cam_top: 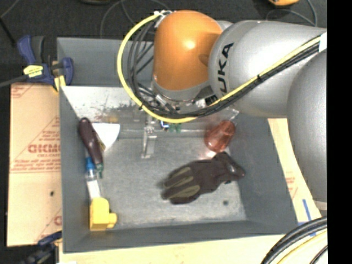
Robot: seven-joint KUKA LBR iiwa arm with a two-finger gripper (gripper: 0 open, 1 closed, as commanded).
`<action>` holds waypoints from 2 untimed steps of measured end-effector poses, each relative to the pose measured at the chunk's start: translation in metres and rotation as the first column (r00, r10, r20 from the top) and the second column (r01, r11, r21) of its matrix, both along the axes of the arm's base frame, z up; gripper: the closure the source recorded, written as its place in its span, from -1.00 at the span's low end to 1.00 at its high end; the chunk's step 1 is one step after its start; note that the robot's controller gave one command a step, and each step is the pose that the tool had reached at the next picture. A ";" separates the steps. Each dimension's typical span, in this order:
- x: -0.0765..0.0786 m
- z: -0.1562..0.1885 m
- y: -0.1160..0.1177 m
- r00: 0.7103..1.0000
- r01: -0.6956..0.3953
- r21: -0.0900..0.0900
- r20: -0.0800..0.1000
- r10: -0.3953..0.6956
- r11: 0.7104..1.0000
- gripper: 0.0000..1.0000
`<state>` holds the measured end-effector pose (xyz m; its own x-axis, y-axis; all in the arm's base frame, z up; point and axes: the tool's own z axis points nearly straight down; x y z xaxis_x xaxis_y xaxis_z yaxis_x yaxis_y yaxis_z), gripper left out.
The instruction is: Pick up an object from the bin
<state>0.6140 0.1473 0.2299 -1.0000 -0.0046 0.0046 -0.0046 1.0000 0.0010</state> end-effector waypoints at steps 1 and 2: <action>0.001 0.005 -0.001 1.000 0.002 0.001 0.008 -0.002 1.000 -1.00; -0.007 0.004 -0.012 0.997 0.072 0.002 0.006 -0.072 0.997 -1.00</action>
Offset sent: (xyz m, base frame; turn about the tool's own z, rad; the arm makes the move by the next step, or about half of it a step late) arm -0.0254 -0.0405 -0.0001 0.2226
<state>0.6068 0.1352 0.2336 -0.9977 0.0678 -0.0017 0.0678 0.9977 0.0031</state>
